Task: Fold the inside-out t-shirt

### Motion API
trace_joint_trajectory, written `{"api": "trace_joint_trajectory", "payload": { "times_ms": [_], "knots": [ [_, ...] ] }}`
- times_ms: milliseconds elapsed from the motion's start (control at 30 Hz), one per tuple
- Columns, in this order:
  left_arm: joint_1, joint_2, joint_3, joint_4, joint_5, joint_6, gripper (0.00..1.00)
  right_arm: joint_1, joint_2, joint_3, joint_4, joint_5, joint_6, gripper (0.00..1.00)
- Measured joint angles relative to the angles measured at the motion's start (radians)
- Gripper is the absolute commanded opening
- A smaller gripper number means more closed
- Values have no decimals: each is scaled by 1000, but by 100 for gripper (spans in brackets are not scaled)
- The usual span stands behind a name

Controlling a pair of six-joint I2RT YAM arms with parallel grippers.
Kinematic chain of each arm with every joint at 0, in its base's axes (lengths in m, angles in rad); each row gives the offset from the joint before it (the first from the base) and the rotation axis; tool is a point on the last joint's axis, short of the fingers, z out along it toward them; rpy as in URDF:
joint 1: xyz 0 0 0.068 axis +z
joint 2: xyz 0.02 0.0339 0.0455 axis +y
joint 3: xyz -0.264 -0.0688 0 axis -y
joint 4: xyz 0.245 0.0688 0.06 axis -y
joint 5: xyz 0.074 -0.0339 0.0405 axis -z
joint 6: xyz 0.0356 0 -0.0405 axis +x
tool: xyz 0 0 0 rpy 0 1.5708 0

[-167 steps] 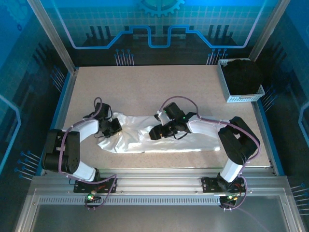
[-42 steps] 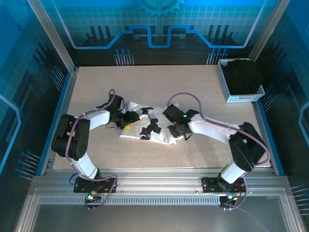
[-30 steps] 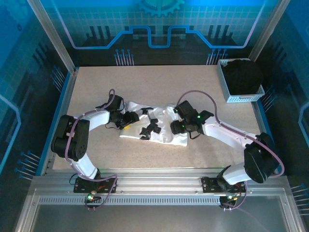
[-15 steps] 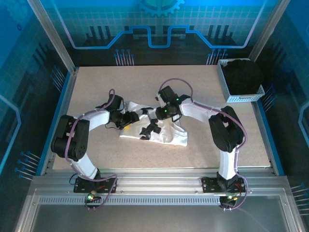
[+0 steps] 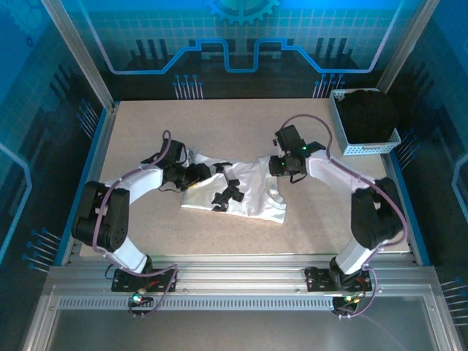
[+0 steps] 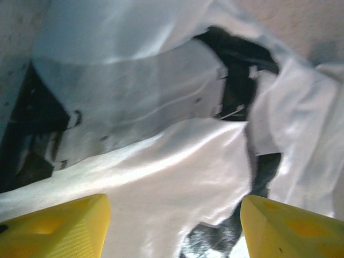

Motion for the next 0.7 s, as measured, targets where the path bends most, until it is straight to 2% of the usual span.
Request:
{"api": "trace_joint_trajectory", "payload": {
  "times_ms": [67,167,333,433,533,600,700],
  "knots": [
    [-4,-6,25,14,0,-1,66,74,-51,-42,37,-56,12,36],
    [-13,43,101,30,3,-9,66,177,-49,-95,97,-148,62,36],
    [-20,235,277,51,-4,-3,65,233,17,-194,139,-224,166,32],
    [-8,344,347,37,-30,11,64,206,79,-201,122,-224,200,31],
    [2,377,330,19,-48,32,64,135,123,-187,111,-218,203,31],
    [3,336,272,41,-50,37,64,79,154,-139,91,-208,191,31],
    [-12,188,77,61,-60,34,64,3,232,-28,71,-174,154,31]
  ]
}}
